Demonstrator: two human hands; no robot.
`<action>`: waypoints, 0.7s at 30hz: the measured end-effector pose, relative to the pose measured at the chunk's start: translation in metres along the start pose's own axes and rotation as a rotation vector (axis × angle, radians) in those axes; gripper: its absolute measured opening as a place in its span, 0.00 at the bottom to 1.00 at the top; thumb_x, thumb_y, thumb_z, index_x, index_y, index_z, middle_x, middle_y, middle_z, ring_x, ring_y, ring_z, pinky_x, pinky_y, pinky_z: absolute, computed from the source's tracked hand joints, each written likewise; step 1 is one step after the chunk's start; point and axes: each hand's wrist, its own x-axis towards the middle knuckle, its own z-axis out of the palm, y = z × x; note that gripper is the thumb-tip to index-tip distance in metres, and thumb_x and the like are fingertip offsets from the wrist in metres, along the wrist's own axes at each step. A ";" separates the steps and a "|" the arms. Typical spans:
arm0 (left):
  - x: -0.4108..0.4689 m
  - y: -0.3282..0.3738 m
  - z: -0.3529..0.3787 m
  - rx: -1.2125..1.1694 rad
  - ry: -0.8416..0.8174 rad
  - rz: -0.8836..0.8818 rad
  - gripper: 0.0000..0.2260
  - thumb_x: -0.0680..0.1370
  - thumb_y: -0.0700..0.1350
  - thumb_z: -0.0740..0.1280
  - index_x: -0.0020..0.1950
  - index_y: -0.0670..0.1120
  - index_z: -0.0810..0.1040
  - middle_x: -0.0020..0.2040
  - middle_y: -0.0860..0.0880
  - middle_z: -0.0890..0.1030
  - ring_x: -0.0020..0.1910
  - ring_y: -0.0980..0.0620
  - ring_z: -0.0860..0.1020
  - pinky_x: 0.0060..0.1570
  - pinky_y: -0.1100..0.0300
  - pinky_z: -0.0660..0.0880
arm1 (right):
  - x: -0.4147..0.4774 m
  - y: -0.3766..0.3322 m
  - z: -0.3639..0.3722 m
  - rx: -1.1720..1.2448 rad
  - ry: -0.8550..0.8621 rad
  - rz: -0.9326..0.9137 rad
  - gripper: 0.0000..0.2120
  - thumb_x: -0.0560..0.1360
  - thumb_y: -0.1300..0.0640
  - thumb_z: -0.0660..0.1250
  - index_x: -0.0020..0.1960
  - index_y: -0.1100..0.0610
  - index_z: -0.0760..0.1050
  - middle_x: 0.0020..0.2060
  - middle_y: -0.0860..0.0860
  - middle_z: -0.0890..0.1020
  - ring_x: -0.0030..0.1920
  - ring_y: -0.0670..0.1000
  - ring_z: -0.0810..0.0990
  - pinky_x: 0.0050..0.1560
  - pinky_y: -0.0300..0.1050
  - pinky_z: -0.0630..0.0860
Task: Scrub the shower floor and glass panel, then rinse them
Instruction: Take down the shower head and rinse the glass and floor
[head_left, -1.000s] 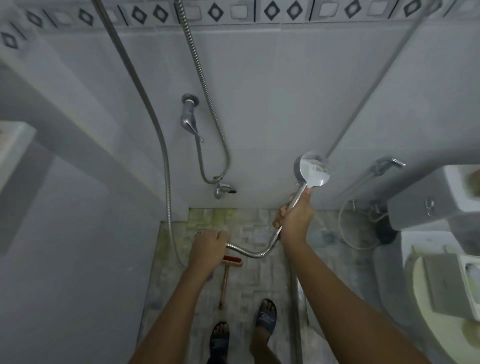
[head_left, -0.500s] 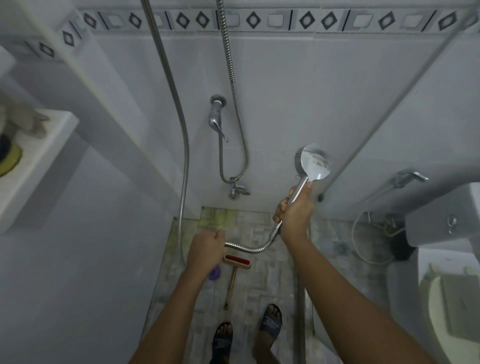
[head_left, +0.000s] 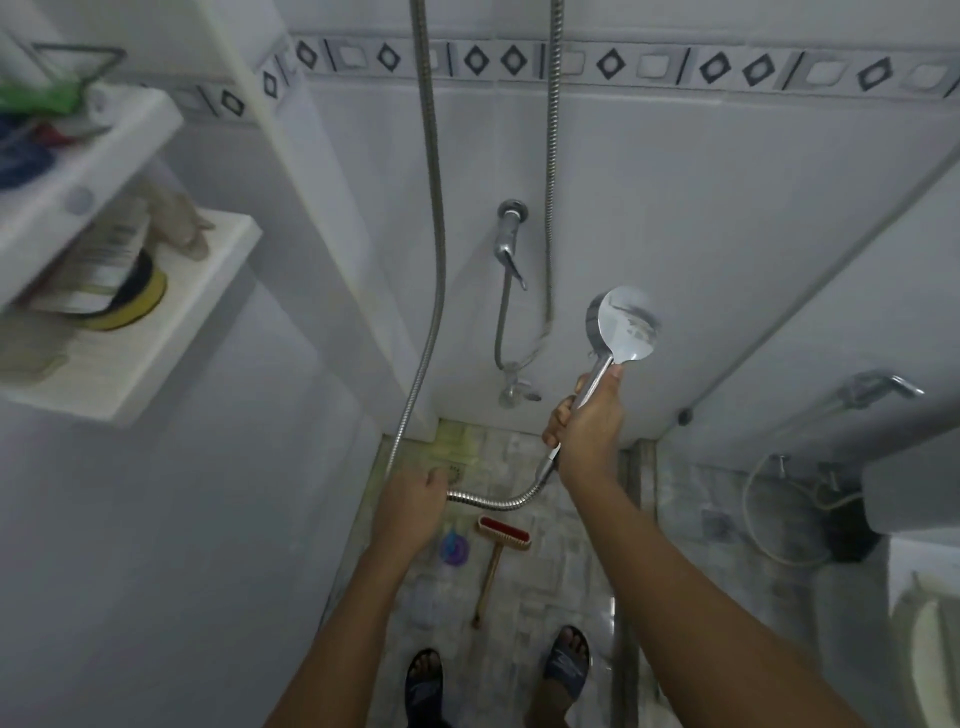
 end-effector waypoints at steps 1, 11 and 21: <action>0.002 -0.008 -0.006 0.006 0.005 -0.002 0.19 0.81 0.44 0.61 0.39 0.31 0.78 0.43 0.30 0.80 0.45 0.36 0.79 0.46 0.49 0.73 | -0.006 0.004 0.007 -0.002 -0.009 0.001 0.27 0.78 0.31 0.51 0.41 0.55 0.68 0.23 0.52 0.67 0.23 0.50 0.64 0.25 0.39 0.64; 0.023 -0.105 -0.088 0.059 0.038 0.051 0.19 0.81 0.46 0.60 0.39 0.32 0.77 0.45 0.32 0.81 0.46 0.36 0.80 0.44 0.49 0.74 | -0.077 0.063 0.095 0.038 0.037 -0.048 0.26 0.80 0.34 0.50 0.41 0.56 0.69 0.25 0.53 0.65 0.22 0.50 0.64 0.25 0.39 0.64; 0.033 -0.194 -0.148 0.237 0.124 0.070 0.21 0.80 0.50 0.59 0.39 0.36 0.81 0.41 0.38 0.83 0.42 0.38 0.81 0.42 0.51 0.79 | -0.140 0.126 0.150 0.054 0.010 -0.004 0.26 0.78 0.33 0.52 0.38 0.54 0.69 0.24 0.52 0.67 0.22 0.50 0.65 0.25 0.40 0.64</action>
